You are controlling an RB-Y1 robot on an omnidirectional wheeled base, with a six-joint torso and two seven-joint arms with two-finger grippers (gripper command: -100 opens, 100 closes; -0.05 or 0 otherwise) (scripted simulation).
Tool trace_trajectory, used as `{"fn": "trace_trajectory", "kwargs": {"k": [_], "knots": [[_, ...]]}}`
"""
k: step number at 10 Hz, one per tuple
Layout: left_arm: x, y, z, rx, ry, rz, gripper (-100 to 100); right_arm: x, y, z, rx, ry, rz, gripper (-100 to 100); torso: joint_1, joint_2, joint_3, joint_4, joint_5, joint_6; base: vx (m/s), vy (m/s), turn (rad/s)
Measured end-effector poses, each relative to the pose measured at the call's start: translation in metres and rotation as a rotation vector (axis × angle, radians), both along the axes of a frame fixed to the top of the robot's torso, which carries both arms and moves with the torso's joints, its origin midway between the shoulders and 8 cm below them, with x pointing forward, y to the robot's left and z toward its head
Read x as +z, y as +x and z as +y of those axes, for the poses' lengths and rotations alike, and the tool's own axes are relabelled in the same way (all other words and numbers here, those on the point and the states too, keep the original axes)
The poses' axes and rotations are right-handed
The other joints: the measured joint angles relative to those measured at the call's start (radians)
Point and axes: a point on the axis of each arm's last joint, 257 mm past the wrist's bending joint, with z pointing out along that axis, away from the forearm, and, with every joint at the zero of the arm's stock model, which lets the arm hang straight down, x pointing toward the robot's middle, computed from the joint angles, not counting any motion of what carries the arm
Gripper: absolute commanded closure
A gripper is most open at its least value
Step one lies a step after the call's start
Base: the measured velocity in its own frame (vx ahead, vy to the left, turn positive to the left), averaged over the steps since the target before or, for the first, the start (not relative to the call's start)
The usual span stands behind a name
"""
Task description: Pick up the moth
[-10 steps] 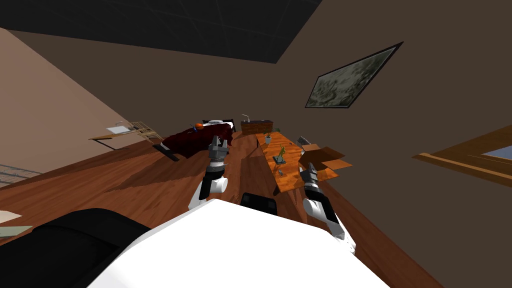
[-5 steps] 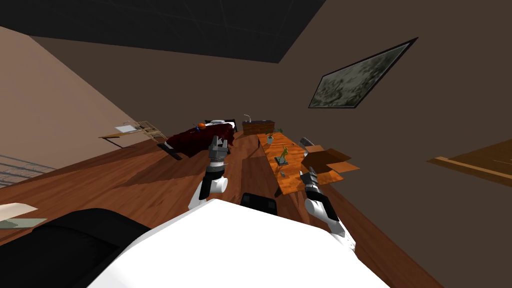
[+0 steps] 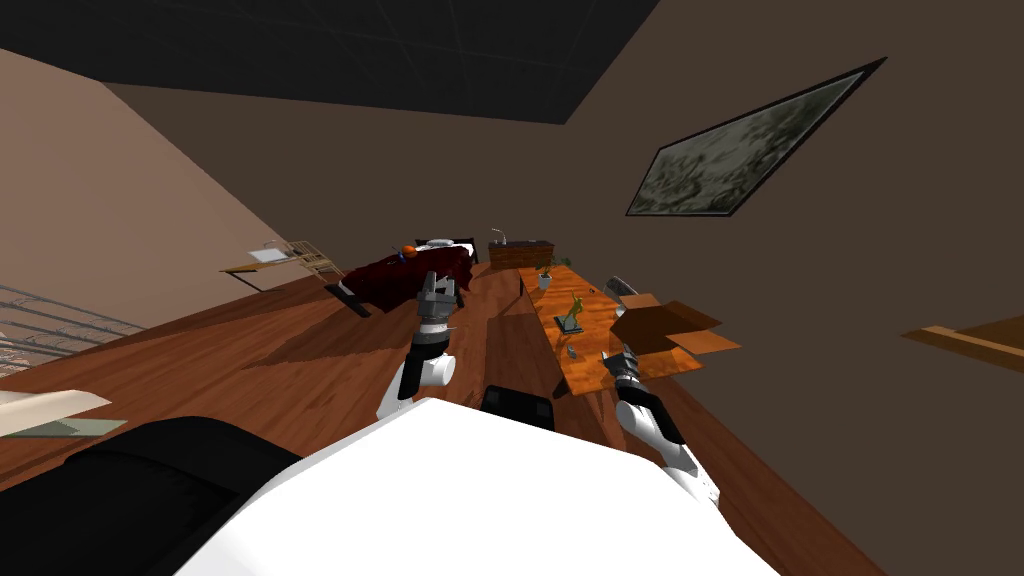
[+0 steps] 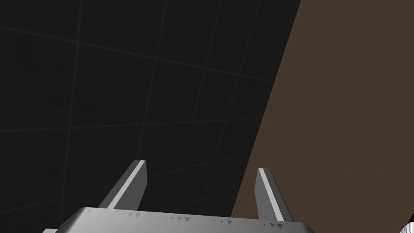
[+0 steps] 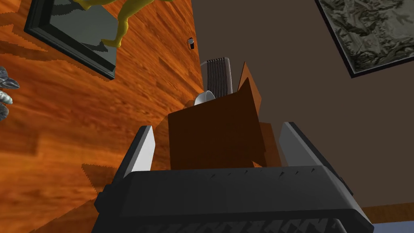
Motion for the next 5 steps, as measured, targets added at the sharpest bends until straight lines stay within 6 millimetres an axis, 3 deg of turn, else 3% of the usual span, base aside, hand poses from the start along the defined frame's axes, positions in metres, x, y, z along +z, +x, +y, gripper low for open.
{"fn": "trace_trajectory", "kwargs": {"k": [5], "knots": [[0.0, 0.0, 0.0, 0.0, 0.0, 0.0, 0, -0.046, -0.005, -0.027, -0.073, 0.157, 0.102, -100, 0.0, 0.0, 0.0, 0.0, 0.0, 0.0, 0.023, 0.031, 0.041]]}}
